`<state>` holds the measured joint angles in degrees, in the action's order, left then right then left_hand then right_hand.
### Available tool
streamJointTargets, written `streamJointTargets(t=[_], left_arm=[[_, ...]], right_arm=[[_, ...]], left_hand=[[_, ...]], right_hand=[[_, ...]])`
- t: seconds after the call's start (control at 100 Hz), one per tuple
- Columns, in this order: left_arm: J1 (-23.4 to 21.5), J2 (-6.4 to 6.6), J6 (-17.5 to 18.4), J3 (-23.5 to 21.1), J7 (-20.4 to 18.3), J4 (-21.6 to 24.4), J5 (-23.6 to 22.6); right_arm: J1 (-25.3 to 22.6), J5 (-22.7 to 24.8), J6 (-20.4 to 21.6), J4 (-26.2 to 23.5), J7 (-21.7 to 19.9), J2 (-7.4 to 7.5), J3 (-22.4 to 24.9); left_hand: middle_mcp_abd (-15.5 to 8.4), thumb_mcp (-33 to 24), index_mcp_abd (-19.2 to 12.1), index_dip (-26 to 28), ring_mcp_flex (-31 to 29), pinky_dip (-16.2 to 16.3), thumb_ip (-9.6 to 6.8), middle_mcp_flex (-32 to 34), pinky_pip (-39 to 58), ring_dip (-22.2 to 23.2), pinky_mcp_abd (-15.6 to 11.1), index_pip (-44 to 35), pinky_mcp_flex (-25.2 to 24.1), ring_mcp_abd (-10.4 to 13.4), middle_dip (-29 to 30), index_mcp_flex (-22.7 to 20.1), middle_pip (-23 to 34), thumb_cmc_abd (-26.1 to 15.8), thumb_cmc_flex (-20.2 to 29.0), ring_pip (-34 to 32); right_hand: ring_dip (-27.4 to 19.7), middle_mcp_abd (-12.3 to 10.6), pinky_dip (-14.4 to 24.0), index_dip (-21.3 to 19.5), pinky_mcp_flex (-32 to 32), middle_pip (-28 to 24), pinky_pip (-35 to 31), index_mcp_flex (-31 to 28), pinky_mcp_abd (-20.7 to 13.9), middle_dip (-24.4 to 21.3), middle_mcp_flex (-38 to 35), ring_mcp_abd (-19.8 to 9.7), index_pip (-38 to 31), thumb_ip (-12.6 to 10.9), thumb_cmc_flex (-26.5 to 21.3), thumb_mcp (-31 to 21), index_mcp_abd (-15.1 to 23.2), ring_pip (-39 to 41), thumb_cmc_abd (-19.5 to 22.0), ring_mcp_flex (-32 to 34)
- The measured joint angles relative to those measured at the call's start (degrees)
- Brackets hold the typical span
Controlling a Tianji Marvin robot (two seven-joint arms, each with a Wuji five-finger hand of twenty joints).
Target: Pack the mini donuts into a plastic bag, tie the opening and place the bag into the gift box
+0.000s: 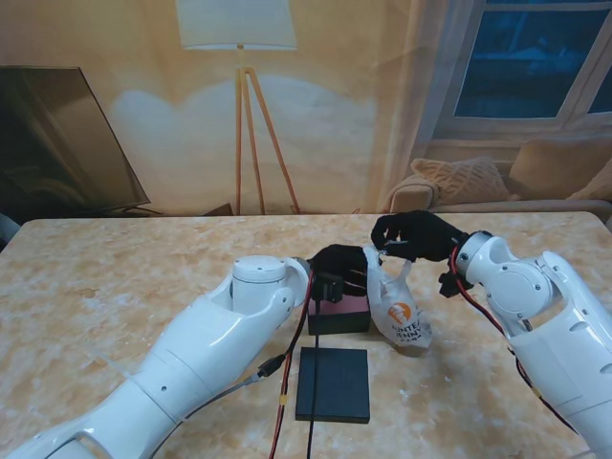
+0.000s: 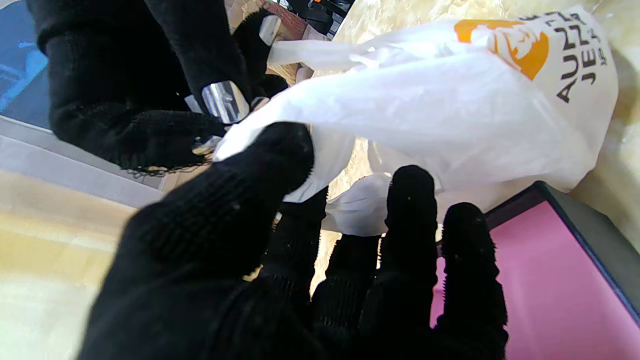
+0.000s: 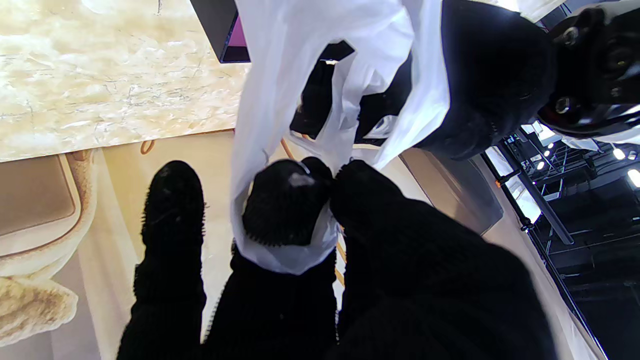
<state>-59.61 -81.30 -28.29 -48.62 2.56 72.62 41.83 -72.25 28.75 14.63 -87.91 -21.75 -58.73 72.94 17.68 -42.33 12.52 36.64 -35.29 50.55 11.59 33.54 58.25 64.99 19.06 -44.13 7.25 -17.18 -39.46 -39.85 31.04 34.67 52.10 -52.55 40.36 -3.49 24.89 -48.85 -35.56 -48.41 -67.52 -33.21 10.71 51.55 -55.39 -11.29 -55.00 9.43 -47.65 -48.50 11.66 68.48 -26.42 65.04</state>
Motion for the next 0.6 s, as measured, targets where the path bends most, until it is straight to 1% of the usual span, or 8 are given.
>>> streamJointTargets(t=[0.03,0.04,0.12,0.21,0.24,0.39,0.5,0.6], left_arm=[[0.05,0.00,0.09,0.12,0.00,-0.02,-0.44],[0.07,0.00,0.12,0.16,0.00,-0.04,-0.53],[0.22,-0.02,0.34,0.42,-0.01,-0.22,-0.83],[0.37,-0.19,0.38,0.54,0.26,-0.54,-0.90],[0.38,-0.29,0.34,0.54,0.65,-0.60,-0.80],[0.39,-0.72,0.10,0.52,2.18,-0.75,-0.54],[0.38,-0.79,0.08,0.52,2.39,-0.73,-0.56],[0.36,-0.77,0.05,0.49,2.19,-0.65,-0.60]], right_arm=[[0.07,-0.17,0.06,0.09,-0.01,-0.01,-0.04],[0.08,-0.23,0.08,0.11,-0.02,-0.02,-0.06],[0.18,-0.61,0.26,0.23,-0.04,-0.02,-0.16],[0.26,-0.96,0.37,0.28,0.02,-0.02,-0.43],[0.30,-1.15,0.38,0.31,0.07,-0.02,-0.58],[0.69,-1.72,0.39,0.61,-0.09,-0.05,-1.28],[0.79,-1.91,0.32,0.71,-0.28,-0.09,-1.39],[0.79,-1.85,0.31,0.71,-0.18,-0.14,-1.39]], left_hand=[[-0.01,-1.19,0.00,-1.22,0.01,0.00,0.32,0.00,0.00,0.00,0.05,2.34,-0.04,0.04,0.02,-1.21,0.00,1.29,-0.93,0.00],[-0.03,-2.44,0.00,-1.45,0.01,0.00,0.69,0.00,0.00,0.01,0.05,2.41,-0.05,0.06,0.02,-1.26,0.00,1.48,-1.44,0.00],[-0.44,-4.61,-0.65,-3.83,0.01,0.00,1.38,-0.01,0.00,0.85,0.05,6.24,-0.04,0.14,-0.66,-3.43,1.10,3.51,-2.71,-0.15],[-1.37,-6.20,-2.36,-4.75,0.01,0.00,2.29,-0.01,0.02,2.32,-0.48,6.83,0.04,1.25,-3.53,-4.97,3.79,5.37,-2.71,-2.06],[-1.58,-6.17,-3.09,-4.92,0.01,0.00,2.30,-0.01,0.04,3.02,-0.49,6.52,0.05,1.48,-4.67,-5.44,4.51,5.69,-2.63,-2.39],[-2.32,-5.04,-5.40,-6.79,0.01,0.00,2.30,-0.01,0.44,4.44,-0.59,-2.08,0.05,1.99,-7.06,-7.14,5.97,6.41,-0.33,-3.29],[-2.33,-3.68,-5.26,-6.80,0.01,0.00,2.30,-0.01,0.52,4.47,-0.59,-6.14,0.05,2.13,-7.13,-7.81,5.97,6.26,0.53,-3.67],[-2.33,-1.66,-3.64,-6.80,0.01,0.00,2.30,-0.01,0.52,4.47,-0.59,-6.83,-0.40,2.13,-6.08,-7.79,4.66,3.23,1.52,-3.67]], right_hand=[[0.00,0.00,-0.06,-0.31,-0.01,-0.03,0.00,0.00,-0.10,0.00,0.00,0.00,0.00,0.55,-0.53,0.00,0.00,0.00,0.00,0.01],[0.00,0.00,-0.06,-0.36,-0.01,-0.03,0.00,-0.01,-0.10,0.00,0.00,0.00,0.00,0.55,-0.53,0.00,0.00,0.00,0.00,0.01],[0.00,0.00,-0.60,-0.44,-0.02,-0.04,0.07,-0.01,-0.13,0.00,0.00,0.00,0.00,0.55,-0.58,0.00,0.00,0.00,0.00,0.01],[0.00,0.00,-0.70,-0.53,-0.05,-0.05,0.15,-0.01,-0.50,-0.01,0.00,0.00,-0.01,0.55,-0.76,0.05,0.00,0.00,0.00,0.01],[0.00,0.06,-0.73,-0.54,-0.10,-0.05,0.22,-0.01,-0.71,-0.39,0.00,0.00,-0.01,0.56,-1.10,0.37,0.00,0.00,0.00,0.01],[0.00,0.07,-1.41,-0.54,-0.23,-0.05,1.03,-0.01,-0.89,-0.73,0.00,0.00,-0.01,0.56,-1.24,0.73,0.00,0.00,0.00,0.01],[0.00,0.07,-1.94,-0.54,-0.24,-0.05,1.58,-0.01,-0.95,-0.75,0.00,0.00,-0.01,0.56,-1.33,0.93,0.00,-0.03,0.05,0.01],[0.00,0.12,-2.04,-0.54,-0.24,-0.05,2.38,0.00,-0.99,-0.78,0.00,0.00,-0.01,0.56,-2.01,2.28,0.00,-0.14,0.11,0.01]])
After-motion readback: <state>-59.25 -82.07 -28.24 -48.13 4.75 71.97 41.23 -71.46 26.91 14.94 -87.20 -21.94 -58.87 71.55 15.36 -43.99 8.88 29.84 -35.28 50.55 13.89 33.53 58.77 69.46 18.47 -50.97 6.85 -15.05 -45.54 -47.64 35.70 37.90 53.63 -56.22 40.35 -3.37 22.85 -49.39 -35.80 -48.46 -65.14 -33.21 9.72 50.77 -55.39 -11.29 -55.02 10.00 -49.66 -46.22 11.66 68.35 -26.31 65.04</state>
